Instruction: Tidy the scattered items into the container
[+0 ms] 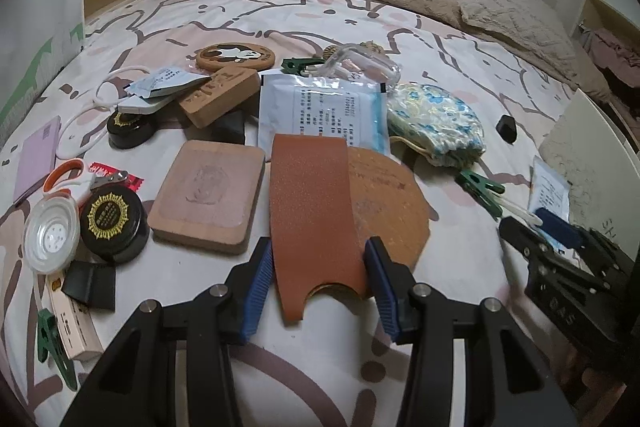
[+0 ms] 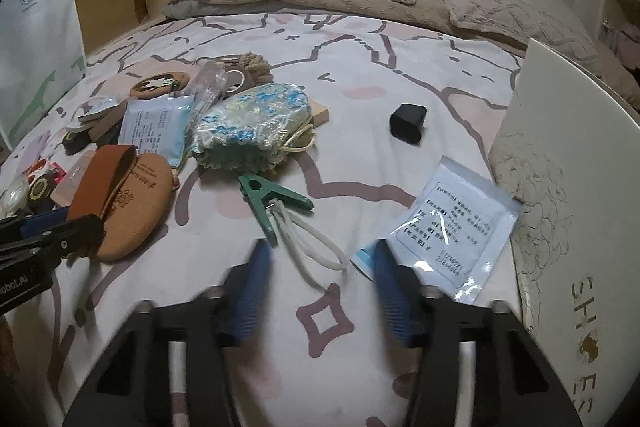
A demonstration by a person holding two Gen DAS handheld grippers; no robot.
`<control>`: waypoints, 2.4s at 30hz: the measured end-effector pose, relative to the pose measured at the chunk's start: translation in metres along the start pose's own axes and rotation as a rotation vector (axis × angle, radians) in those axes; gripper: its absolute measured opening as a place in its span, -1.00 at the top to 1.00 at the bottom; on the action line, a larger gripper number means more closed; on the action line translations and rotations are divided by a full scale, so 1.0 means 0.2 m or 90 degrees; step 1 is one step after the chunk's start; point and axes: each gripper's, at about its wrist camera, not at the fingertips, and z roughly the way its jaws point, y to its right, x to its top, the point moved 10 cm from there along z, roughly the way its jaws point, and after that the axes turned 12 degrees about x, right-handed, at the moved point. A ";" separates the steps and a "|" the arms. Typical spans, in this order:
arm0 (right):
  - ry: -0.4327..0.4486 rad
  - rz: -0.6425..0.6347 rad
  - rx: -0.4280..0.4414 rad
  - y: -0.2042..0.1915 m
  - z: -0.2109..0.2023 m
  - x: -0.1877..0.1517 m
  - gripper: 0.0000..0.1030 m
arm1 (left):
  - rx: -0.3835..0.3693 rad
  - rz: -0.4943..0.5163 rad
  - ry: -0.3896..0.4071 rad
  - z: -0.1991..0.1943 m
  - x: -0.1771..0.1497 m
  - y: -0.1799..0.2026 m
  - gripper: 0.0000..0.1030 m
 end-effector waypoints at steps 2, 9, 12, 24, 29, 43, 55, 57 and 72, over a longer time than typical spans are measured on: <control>0.004 0.001 0.013 -0.01 -0.01 0.00 0.35 | -0.006 -0.002 -0.002 -0.01 -0.01 0.01 0.09; 0.018 0.009 0.046 -0.04 -0.03 0.01 0.76 | -0.010 0.001 -0.002 -0.03 -0.05 0.03 0.09; 0.020 0.022 0.073 -0.07 -0.05 -0.01 0.77 | -0.009 0.005 -0.002 -0.04 -0.07 0.04 0.09; 0.008 0.049 0.106 -0.14 -0.11 -0.10 0.82 | -0.015 0.003 0.007 -0.10 -0.17 0.06 0.09; 0.009 0.049 0.104 -0.16 -0.16 -0.14 0.82 | -0.025 -0.013 0.003 -0.12 -0.20 0.04 0.09; 0.017 0.071 0.136 -0.28 -0.30 -0.25 0.82 | -0.034 0.007 0.005 -0.22 -0.34 0.07 0.09; 0.009 0.074 0.137 -0.28 -0.33 -0.32 0.82 | -0.051 0.038 0.011 -0.29 -0.42 0.13 0.09; 0.000 0.076 0.135 -0.28 -0.32 -0.32 0.82 | -0.045 0.044 0.012 -0.29 -0.42 0.14 0.09; 0.005 0.041 0.034 -0.19 -0.31 -0.29 -0.18 | -0.029 0.022 0.017 -0.26 -0.39 0.11 -0.40</control>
